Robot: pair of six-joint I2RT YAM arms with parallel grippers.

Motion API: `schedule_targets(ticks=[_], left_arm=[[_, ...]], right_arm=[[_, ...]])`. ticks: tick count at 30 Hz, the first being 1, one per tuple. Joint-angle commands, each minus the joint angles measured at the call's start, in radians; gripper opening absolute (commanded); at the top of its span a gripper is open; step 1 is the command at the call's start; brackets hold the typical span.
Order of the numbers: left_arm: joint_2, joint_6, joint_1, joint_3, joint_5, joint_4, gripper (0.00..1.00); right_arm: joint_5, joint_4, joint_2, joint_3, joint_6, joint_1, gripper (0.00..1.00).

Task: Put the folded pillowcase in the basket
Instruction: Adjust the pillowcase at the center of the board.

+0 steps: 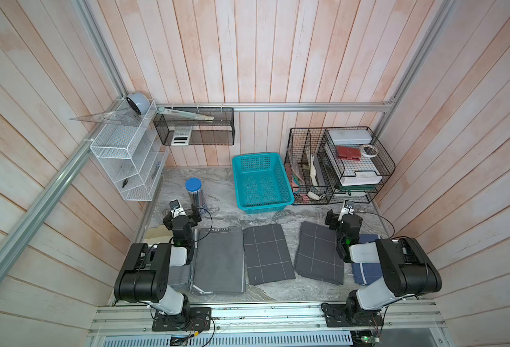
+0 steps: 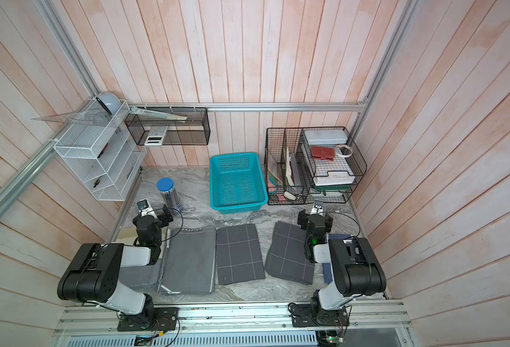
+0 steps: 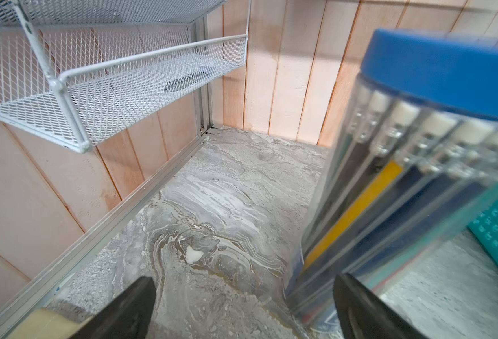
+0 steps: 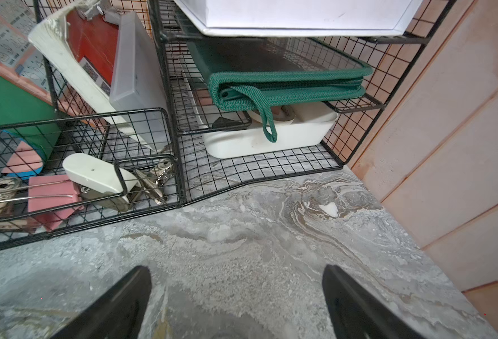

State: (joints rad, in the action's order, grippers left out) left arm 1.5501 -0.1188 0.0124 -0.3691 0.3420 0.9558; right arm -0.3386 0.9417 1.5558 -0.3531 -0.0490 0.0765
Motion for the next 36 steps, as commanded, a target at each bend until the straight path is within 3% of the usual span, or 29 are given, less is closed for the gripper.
schedule_targets(ticks=[1,21,27,31,33,36], left_arm=[[0.01,0.012,0.001,0.006,0.0,-0.009,1.0],[0.009,0.01,0.001,0.009,-0.001,-0.008,1.0],[-0.042,0.013,0.004,0.149,-0.002,0.216,1.0],[-0.216,0.086,0.083,0.229,0.079,0.241,1.0],[-0.358,0.11,0.127,0.223,0.113,0.113,1.0],[-0.592,0.034,0.145,0.139,0.12,-0.255,1.0]], right_arm=[[0.003,-0.006,0.005,-0.018,-0.007,-0.005,0.98],[0.003,-0.005,0.004,-0.018,-0.006,-0.005,0.98],[0.054,0.057,-0.005,0.02,0.016,-0.003,0.98],[0.054,0.165,-0.098,0.113,0.093,0.059,0.98],[0.002,0.101,-0.187,0.114,0.151,0.118,0.98],[-0.046,-0.025,-0.337,0.087,0.188,0.195,0.98]])
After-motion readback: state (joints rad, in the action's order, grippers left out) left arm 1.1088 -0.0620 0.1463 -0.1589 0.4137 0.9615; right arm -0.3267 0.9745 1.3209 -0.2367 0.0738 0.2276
